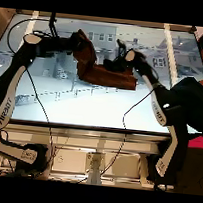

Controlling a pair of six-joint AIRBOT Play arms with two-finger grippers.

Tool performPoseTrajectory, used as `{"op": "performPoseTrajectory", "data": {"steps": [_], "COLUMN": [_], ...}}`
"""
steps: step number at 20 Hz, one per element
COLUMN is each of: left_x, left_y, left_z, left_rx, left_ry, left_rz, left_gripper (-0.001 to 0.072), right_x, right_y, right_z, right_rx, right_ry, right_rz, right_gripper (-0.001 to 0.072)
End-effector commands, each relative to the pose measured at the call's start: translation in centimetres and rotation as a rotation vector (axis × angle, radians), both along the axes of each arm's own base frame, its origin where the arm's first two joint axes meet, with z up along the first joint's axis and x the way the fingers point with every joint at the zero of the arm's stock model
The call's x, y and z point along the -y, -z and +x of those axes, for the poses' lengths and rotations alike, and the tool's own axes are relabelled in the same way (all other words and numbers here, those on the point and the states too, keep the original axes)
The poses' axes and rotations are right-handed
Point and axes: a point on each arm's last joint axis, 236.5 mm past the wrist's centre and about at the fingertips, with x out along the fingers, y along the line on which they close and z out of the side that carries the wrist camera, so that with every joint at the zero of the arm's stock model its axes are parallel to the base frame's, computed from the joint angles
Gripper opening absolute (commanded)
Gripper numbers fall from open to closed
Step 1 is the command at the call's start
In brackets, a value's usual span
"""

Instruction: Fold the clothes and pants, and hang the long-sleeved shirts on hangers.

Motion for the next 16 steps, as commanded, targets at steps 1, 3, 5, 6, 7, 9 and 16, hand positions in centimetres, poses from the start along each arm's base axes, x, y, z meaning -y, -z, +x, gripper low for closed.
{"op": "performPoseTrajectory", "data": {"steps": [1,3,5,6,7,9,16], "left_x": [4.1,7.4,10.8,12.3,13.8,16.6,21.2], "left_y": [1.2,1.7,2.2,2.8,3.5,4.9,9.0], "left_z": [0.1,-0.4,-0.7,-1.0,-1.4,-2.6,-4.7], "left_rx": [-0.007,0.003,0.010,0.017,0.025,0.030,-0.034], "left_ry": [-0.028,-0.032,-0.070,-0.083,-0.095,-0.105,-0.197], "left_rz": [-0.002,-0.004,-0.023,-0.014,-0.004,0.011,-0.003], "left_gripper": [0.0014,0.0015,0.0015,0.0015,0.0015,0.0016,0.0016], "right_x": [10.2,13.2,15.5,16.5,17.2,18.2,18.7], "right_y": [-5.1,-9.2,-12.7,-14.2,-15.4,-17.2,-17.5], "right_z": [-0.6,-0.3,-0.3,-0.5,-0.7,-1.1,-2.2], "right_rx": [0.042,0.113,0.171,0.196,0.214,0.241,0.217], "right_ry": [-0.011,0.031,0.081,0.101,0.116,0.136,0.133], "right_rz": [-0.234,-0.239,-0.232,-0.229,-0.228,-0.227,-0.237], "right_gripper": [0.0013,0.0013,0.0013,0.0013,0.0012,0.0013,0.0013]}}
